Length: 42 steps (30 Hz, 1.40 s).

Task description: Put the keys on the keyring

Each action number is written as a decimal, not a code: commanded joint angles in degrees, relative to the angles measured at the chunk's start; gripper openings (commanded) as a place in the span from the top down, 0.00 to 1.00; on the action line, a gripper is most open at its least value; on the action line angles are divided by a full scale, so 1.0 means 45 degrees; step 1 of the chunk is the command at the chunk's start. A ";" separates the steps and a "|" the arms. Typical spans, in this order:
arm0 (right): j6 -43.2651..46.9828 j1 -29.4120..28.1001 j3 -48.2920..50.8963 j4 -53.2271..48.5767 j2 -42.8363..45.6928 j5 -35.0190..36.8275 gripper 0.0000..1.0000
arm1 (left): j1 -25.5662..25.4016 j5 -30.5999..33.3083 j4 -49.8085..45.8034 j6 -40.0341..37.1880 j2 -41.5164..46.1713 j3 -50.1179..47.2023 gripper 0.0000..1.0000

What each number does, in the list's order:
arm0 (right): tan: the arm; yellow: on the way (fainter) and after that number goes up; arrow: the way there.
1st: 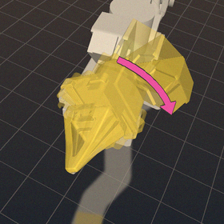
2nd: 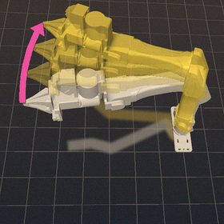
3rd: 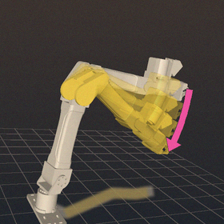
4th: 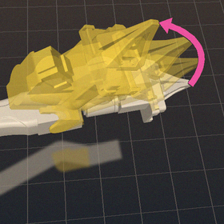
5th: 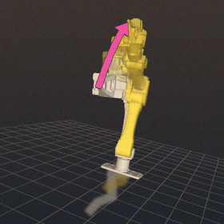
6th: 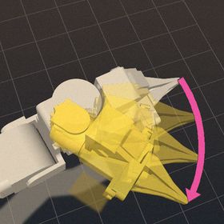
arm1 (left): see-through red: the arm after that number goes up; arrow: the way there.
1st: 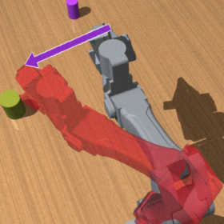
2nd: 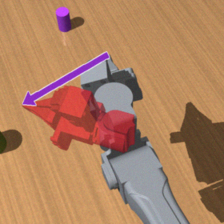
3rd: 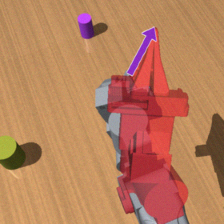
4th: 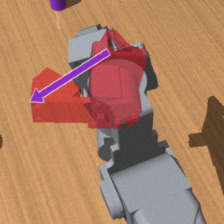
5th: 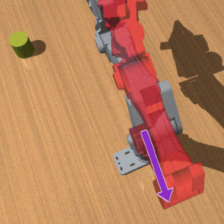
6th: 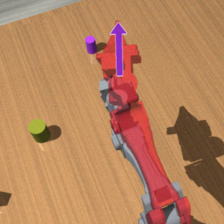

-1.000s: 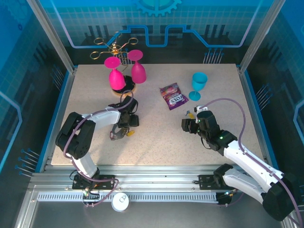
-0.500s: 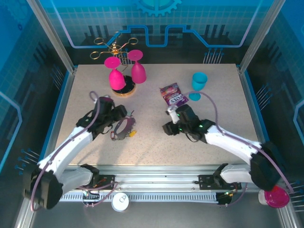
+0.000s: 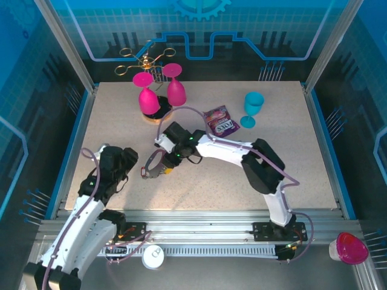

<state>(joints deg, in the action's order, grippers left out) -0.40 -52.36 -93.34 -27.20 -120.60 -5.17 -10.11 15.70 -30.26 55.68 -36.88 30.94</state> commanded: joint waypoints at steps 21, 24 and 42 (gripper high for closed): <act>0.0834 -0.0572 -0.4533 -0.4477 -0.3570 0.1386 0.75 | 0.0118 0.0330 -0.1315 0.0847 0.1405 -0.0392 0.40; 0.0832 -0.0628 -0.4871 -0.4785 -0.3828 0.1710 0.79 | 0.0118 0.0338 -0.1361 0.0831 0.1438 -0.0334 0.40; 0.0263 -0.0554 -0.1481 -0.1455 -0.0173 0.1371 1.00 | 0.0118 -0.0883 0.0746 -0.2336 0.1439 -0.0382 0.40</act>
<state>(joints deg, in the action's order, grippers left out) 2.15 -54.46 -104.20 -39.51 -128.95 2.50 -10.00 15.46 -32.60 52.03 -30.94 29.61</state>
